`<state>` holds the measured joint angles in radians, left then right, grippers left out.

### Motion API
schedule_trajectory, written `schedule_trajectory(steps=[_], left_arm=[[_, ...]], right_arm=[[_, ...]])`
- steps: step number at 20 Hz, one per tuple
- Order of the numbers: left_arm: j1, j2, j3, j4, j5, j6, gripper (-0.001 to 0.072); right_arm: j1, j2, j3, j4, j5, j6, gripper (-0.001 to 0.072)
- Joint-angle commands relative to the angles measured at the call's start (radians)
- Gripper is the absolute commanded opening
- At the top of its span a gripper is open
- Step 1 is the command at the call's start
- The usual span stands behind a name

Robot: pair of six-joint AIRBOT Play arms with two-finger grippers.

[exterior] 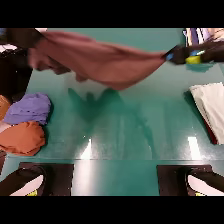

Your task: Fold the shirts.

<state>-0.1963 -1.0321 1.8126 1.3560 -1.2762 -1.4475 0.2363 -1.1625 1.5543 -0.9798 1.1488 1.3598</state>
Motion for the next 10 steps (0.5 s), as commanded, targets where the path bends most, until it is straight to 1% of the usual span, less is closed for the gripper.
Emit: schedule_trajectory(steps=[1,4,6,8,10], left_arm=[[0.000,0.138,0.043,0.020,0.004,-0.047,0.0028],[0.000,0.155,0.037,0.003,-0.031,-0.050,0.0028],[0.000,0.145,-0.014,-0.031,-0.052,-0.051,0.0028],[0.000,0.116,-0.116,-0.068,-0.070,-0.064,0.0028],[-0.024,0.097,-0.275,-0.077,-0.074,-0.064,0.0028]], right_arm=[[-0.056,0.149,0.115,-0.018,0.054,0.002,0.0016],[-0.090,0.217,0.130,-0.018,0.063,0.050,0.0016],[-0.095,0.224,0.129,-0.034,0.102,0.084,0.0016],[-0.075,0.180,0.128,-0.080,0.175,0.132,0.0016],[-0.018,0.125,0.102,-0.177,0.259,0.167,0.0015]])
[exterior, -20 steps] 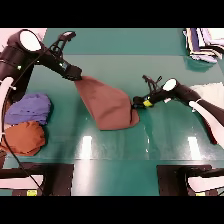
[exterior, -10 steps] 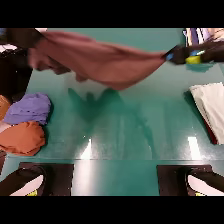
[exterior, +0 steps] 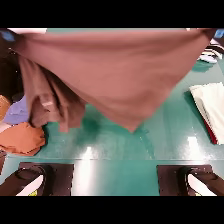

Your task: Fold the shirts.

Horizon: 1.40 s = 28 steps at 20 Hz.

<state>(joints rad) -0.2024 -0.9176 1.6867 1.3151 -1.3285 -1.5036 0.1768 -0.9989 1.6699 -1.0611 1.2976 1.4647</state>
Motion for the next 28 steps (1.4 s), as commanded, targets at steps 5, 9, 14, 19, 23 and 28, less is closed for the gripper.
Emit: schedule_trajectory(steps=[5,9,14,19,23,28], left_arm=[[-0.193,-0.040,-0.673,-0.042,0.141,-0.008,0.0029],[-0.287,-0.040,-0.951,-0.154,0.270,-0.007,0.0032],[-0.268,-0.039,-0.888,-0.135,0.251,-0.004,0.0551],[0.032,-0.040,-0.654,0.008,0.212,-0.008,0.0551],[0.227,-0.119,-0.663,0.000,0.211,0.005,0.0550],[0.239,-0.369,-0.663,-0.224,0.238,0.092,0.0551]], right_arm=[[0.159,-0.099,-0.271,-0.223,0.102,0.082,0.0016],[0.156,-0.091,-0.425,-0.222,0.027,0.098,0.0016],[0.157,-0.090,-0.433,-0.222,-0.001,0.098,0.0016],[0.157,-0.091,-0.434,-0.214,-0.006,0.098,0.0016],[0.157,-0.091,-0.434,-0.214,-0.022,0.098,0.0016],[0.157,-0.091,-0.435,-0.215,-0.023,0.098,0.0016]])
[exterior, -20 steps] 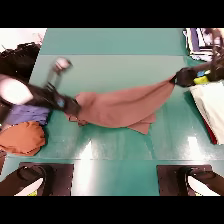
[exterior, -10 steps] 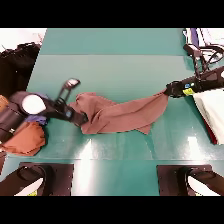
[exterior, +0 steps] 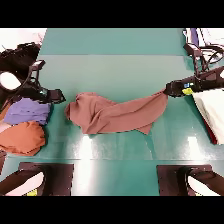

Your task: Fold the shirts.

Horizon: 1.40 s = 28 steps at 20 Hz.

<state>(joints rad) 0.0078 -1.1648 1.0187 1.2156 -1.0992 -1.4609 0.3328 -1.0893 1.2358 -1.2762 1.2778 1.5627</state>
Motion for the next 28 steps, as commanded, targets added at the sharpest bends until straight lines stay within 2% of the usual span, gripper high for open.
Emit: schedule_trajectory(steps=[1,6,7,8,9,13,18,24,28], left_arm=[[0.029,-0.166,0.005,-0.161,0.005,0.058,0.0550],[0.023,-0.241,0.005,-0.220,0.037,0.060,0.0548],[0.023,-0.241,0.006,-0.229,0.046,0.059,0.0440],[0.023,-0.241,0.011,-0.228,0.044,0.061,0.0205],[0.023,-0.239,0.022,-0.227,0.043,0.078,0.0039],[0.023,-0.146,0.163,-0.145,0.025,0.049,0.0028],[0.023,0.142,0.500,-0.005,0.024,0.046,0.0028],[0.023,0.383,0.780,0.004,0.024,0.044,0.0028],[0.023,0.407,0.941,0.005,0.005,0.020,0.0027]], right_arm=[[0.001,-0.001,0.000,0.000,-0.003,0.000,0.0016],[0.001,-0.001,0.000,0.000,-0.003,0.000,0.0016],[0.001,-0.001,0.000,0.000,-0.003,0.000,0.0017],[0.001,0.000,0.000,0.000,-0.004,0.000,0.0016],[0.001,0.000,0.000,0.000,-0.006,0.000,0.0016],[0.001,0.000,0.087,-0.036,-0.008,0.000,0.0016],[0.000,0.000,0.432,-0.146,0.057,-0.002,0.0016],[0.000,0.000,0.793,-0.220,0.223,-0.021,0.0016],[0.000,0.095,0.814,-0.287,0.211,-0.016,0.0016]])
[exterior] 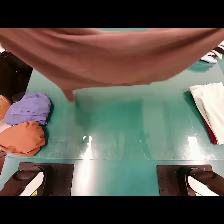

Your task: Fold the shirts.

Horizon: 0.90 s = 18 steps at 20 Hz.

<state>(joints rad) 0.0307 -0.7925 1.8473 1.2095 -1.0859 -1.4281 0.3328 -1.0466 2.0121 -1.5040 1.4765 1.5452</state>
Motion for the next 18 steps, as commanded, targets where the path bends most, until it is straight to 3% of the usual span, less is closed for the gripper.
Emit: schedule_trajectory(steps=[1,6,11,14,18], left_arm=[[0.000,0.035,0.144,0.011,-0.006,-0.013,0.0027],[0.000,-0.009,0.179,0.008,-0.055,-0.013,0.0027],[0.000,-0.201,0.030,-0.053,-0.201,-0.013,0.0027],[-0.010,-0.330,-0.187,-0.068,-0.257,-0.011,0.0028],[-0.111,-0.539,-0.428,-0.058,-0.079,0.067,0.0028]], right_arm=[[0.000,0.095,0.004,-0.085,-0.002,0.024,0.0016],[-0.019,0.174,-0.066,-0.172,0.000,0.082,0.0015],[-0.101,-0.057,-0.023,-0.163,0.196,0.077,0.0015],[-0.106,-0.230,-0.110,-0.162,0.217,0.038,0.0017],[-0.146,-0.436,-0.268,-0.108,0.127,0.005,0.0016]])
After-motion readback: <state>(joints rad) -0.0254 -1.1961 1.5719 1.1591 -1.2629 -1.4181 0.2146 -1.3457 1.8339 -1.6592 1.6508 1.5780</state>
